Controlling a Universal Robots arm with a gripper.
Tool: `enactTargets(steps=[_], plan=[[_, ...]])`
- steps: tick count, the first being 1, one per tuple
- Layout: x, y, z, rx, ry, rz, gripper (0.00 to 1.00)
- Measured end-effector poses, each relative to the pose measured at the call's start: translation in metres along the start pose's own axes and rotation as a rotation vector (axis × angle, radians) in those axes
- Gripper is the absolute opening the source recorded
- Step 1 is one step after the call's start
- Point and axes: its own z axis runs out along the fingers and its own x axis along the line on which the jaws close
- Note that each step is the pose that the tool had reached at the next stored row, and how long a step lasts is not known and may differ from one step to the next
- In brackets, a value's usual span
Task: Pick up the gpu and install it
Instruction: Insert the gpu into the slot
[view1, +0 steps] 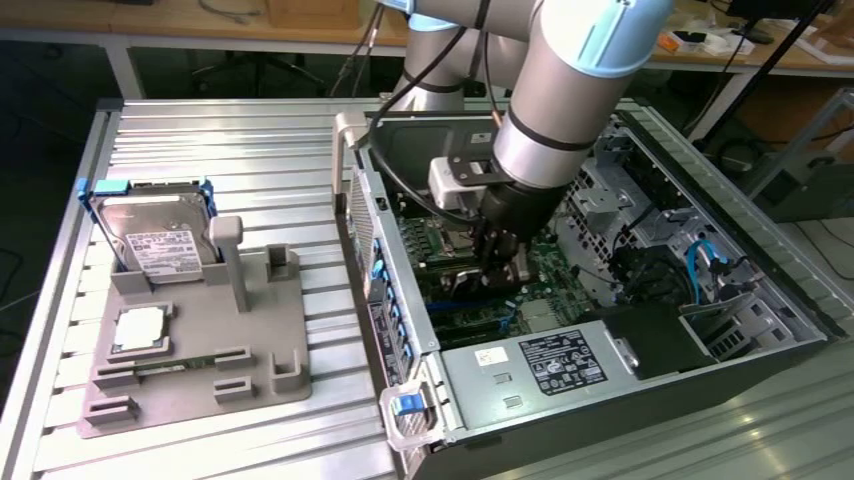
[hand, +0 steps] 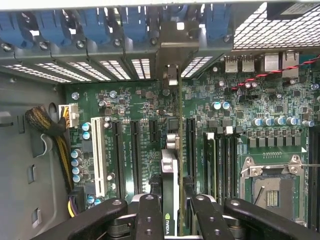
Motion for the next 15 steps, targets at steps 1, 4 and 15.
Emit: enactTargets(steps=[1,4,15], plan=[[0.0000,0.0000,0.0004,0.0000,0.0000,0.000,0.27],[0.0000,0.0003,0.0023,0.0000,0.0000,0.000,0.27],[0.0001,0.0008,0.0061,0.0000,0.0001,0.000,0.27]])
